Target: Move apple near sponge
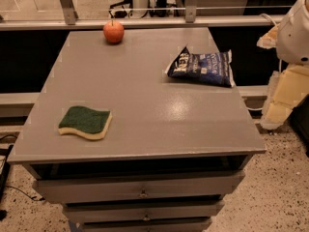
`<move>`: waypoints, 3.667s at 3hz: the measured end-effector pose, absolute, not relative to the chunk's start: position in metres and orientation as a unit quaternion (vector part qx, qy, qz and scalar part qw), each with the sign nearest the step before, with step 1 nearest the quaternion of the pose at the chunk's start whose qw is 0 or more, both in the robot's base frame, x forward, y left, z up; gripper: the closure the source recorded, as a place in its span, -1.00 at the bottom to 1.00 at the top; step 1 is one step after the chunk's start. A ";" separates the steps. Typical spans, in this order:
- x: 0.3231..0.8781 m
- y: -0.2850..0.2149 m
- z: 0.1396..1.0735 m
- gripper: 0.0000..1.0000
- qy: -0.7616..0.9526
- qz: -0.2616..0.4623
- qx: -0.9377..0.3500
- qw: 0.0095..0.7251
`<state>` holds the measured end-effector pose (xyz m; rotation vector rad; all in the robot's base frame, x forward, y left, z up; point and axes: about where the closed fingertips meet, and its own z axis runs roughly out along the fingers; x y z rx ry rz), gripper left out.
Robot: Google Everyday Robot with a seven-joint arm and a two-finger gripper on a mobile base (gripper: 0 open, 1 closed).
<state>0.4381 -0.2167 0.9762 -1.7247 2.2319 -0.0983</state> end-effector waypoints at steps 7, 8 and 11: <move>0.608 -0.093 0.978 -1.00 0.761 0.078 -0.547 0.341; 0.628 -0.065 0.972 -1.00 0.756 0.112 -0.534 0.361; 0.765 0.057 0.943 -1.00 0.728 0.220 -0.458 0.460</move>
Offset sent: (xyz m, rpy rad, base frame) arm 0.0114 0.0083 0.0020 0.0361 0.0064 -0.0027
